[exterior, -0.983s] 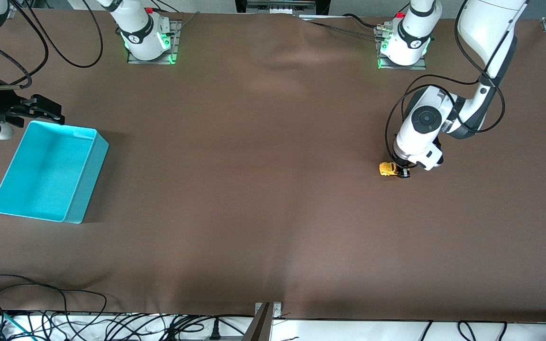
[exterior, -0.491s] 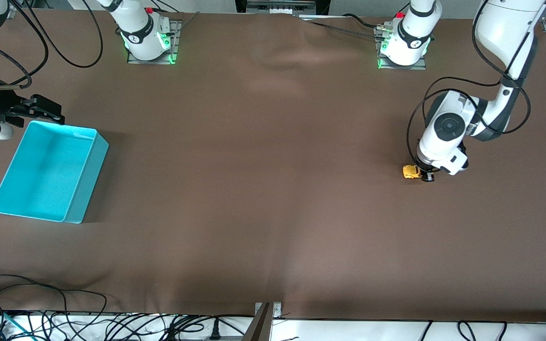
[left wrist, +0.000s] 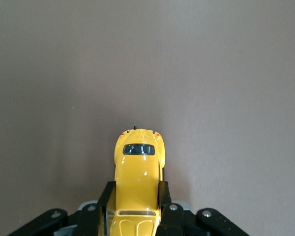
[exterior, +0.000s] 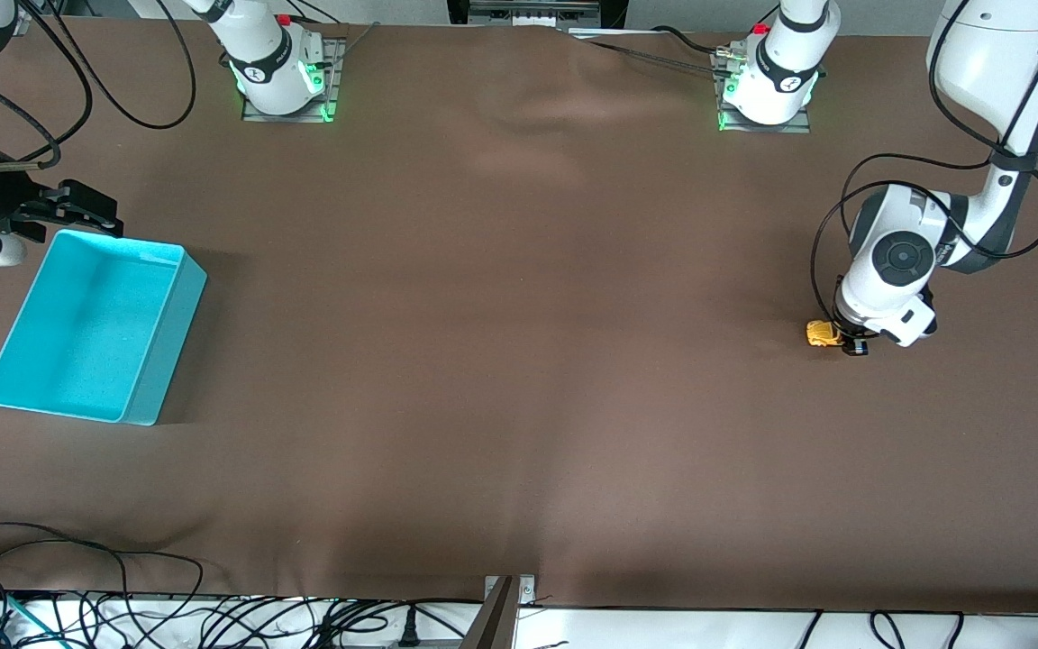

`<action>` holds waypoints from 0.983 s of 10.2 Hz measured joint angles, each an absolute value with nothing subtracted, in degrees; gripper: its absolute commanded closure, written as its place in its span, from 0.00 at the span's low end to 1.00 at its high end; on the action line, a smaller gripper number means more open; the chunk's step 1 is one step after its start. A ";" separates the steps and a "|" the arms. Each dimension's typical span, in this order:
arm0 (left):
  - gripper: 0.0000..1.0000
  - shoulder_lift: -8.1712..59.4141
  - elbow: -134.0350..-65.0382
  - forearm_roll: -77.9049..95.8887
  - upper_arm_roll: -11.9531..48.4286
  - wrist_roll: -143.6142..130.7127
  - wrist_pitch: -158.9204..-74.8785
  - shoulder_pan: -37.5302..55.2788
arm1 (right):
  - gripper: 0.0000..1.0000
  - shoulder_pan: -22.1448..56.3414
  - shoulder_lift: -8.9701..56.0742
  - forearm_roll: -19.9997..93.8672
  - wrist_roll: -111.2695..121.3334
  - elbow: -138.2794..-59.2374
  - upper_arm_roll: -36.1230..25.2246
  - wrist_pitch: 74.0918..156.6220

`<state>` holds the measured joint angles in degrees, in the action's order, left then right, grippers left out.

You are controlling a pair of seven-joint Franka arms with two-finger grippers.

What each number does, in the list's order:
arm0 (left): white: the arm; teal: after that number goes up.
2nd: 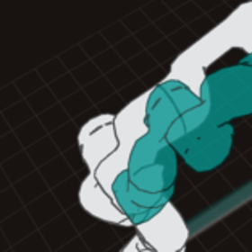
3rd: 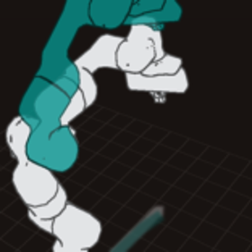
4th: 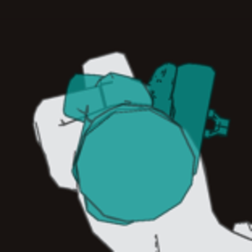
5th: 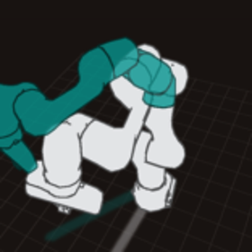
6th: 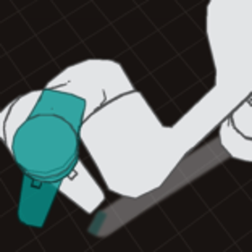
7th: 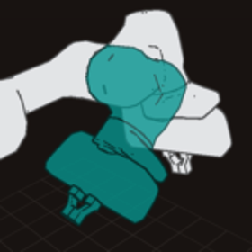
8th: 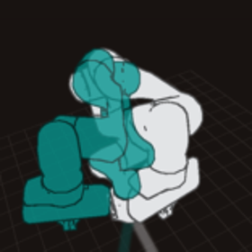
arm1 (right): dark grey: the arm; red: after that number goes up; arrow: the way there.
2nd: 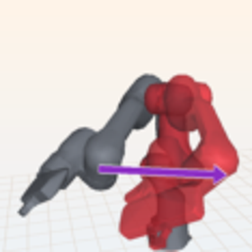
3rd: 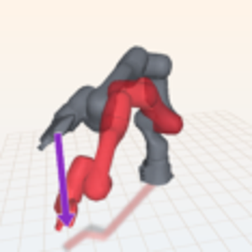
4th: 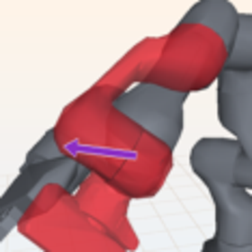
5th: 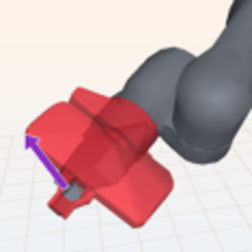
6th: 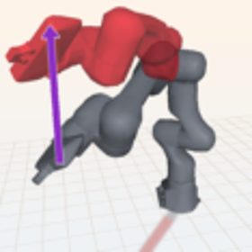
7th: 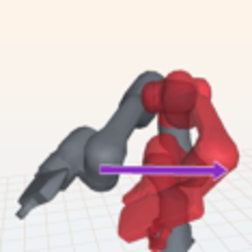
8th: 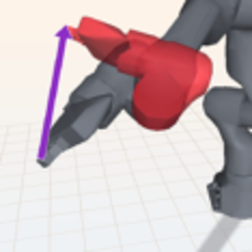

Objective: Wind up and store yellow beetle car

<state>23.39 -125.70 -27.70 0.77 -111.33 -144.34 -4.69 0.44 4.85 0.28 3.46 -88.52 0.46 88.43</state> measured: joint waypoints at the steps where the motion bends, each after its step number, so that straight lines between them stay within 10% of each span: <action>1: 1.00 23.48 -125.59 -27.93 0.61 -111.09 -144.33 -4.74 | 0.00 0.44 4.85 0.28 3.46 -88.52 0.46 88.43; 9: 1.00 23.92 -124.98 -28.11 -0.74 -109.87 -144.29 -4.74 | 0.00 0.44 4.87 0.29 3.46 -88.52 0.46 88.43; 10: 0.29 23.92 -124.97 -28.11 -0.75 -109.87 -144.29 -4.74 | 0.00 0.44 4.87 0.29 3.46 -88.52 0.46 88.43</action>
<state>23.92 -124.97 -28.11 -0.75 -109.87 -144.29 -4.74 0.44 4.87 0.29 3.46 -88.52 0.46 88.43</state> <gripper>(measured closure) 0.612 0.000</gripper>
